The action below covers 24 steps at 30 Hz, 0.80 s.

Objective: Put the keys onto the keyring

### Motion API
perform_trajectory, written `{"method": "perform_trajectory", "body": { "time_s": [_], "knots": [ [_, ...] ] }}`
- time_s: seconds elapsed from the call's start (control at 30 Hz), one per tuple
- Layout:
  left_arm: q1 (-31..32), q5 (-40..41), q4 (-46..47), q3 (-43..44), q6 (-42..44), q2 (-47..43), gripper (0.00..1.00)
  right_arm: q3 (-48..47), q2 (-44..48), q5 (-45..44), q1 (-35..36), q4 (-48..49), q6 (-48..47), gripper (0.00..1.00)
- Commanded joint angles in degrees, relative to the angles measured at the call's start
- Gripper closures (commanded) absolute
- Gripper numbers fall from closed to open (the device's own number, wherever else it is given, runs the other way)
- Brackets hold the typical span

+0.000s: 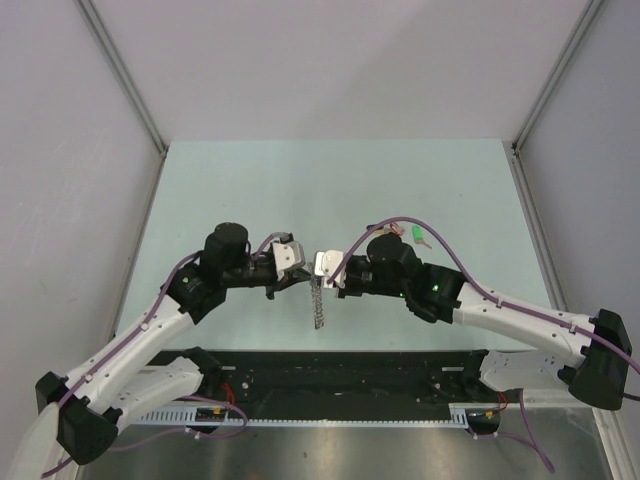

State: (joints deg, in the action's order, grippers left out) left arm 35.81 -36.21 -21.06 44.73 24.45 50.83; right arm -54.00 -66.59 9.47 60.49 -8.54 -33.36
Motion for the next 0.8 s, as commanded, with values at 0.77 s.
{"method": "perform_trajectory", "body": {
  "time_s": [0.77],
  "knots": [
    [-0.3, -1.59, 3.57, 0.09, 0.07, -1.52, 1.0, 0.03, 1.72, 0.55, 0.68, 0.71, -1.0, 1.0]
  ]
}}
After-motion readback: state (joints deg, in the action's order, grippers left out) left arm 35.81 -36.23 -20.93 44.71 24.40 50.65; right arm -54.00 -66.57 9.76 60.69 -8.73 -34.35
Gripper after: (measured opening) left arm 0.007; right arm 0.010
